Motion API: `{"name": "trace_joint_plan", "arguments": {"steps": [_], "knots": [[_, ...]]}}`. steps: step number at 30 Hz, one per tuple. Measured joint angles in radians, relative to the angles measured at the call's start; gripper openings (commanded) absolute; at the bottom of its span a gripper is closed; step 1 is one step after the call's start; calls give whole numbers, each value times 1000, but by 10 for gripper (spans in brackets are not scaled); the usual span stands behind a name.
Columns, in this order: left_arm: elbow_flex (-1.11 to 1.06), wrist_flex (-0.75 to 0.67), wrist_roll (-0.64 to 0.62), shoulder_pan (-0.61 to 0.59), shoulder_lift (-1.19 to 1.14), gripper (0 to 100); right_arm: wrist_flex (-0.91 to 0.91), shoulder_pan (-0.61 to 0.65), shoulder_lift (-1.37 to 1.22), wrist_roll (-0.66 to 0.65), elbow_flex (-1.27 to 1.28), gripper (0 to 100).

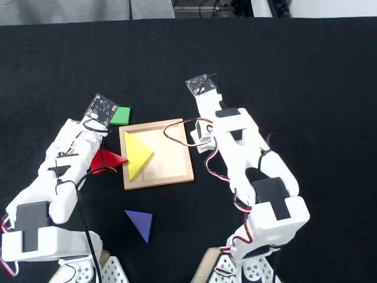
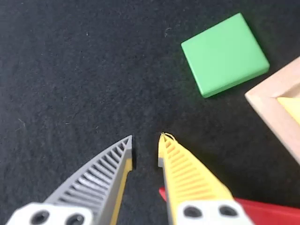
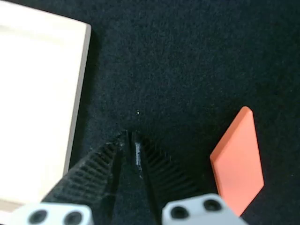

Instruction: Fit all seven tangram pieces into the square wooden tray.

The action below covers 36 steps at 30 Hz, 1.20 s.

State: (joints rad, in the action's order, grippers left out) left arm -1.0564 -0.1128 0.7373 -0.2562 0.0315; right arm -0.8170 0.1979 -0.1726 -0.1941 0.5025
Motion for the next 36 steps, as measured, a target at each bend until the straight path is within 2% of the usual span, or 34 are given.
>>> {"name": "trace_joint_plan", "arguments": {"steps": [3, 5, 8, 13, 15, 29, 36], "knots": [[2, 8, 18, -2, -2, 102, 0, 0, 0, 0, 0, 11], [25, 77, 64, -2, -2, 102, 0, 0, 0, 0, 0, 11], [110, 270, 146, -2, -2, 102, 0, 0, 0, 0, 0, 11], [288, 687, 272, -2, -5, 102, 0, 0, 0, 0, 0, 11], [318, 793, 316, -3, -5, 102, 0, 0, 0, 0, 0, 11], [348, 1069, 539, -77, -5, 105, 0, 0, 0, 0, 0, 11], [344, 1162, 568, -129, 132, 105, 0, 0, 0, 0, 0, 11]]}}
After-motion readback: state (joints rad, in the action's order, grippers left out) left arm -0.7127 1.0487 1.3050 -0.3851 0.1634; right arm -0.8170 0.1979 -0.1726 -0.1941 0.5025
